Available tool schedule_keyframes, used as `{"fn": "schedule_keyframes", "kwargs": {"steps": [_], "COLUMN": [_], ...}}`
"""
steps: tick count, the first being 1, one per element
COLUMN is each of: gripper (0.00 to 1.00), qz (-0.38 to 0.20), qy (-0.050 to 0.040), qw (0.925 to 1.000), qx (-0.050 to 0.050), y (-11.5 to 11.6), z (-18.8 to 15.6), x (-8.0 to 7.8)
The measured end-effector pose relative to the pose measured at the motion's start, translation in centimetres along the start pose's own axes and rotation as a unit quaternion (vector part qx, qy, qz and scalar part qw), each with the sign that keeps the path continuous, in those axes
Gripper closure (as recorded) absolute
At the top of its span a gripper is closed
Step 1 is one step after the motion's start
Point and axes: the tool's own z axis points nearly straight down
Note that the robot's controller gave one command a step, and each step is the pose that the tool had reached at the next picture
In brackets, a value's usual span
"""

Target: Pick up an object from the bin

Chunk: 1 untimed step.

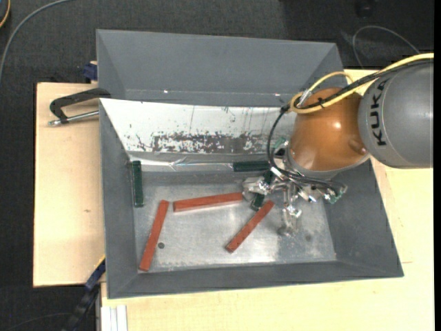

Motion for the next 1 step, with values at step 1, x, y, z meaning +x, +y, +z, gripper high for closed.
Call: {"fn": "schedule_keyframes", "kwargs": {"steps": [1], "gripper": [0.0], "qz": [-0.233], "qy": [0.0007], "qw": [0.9724], "qx": [-0.001], "y": [4.26], "z": [0.05], "x": [1.25]}}
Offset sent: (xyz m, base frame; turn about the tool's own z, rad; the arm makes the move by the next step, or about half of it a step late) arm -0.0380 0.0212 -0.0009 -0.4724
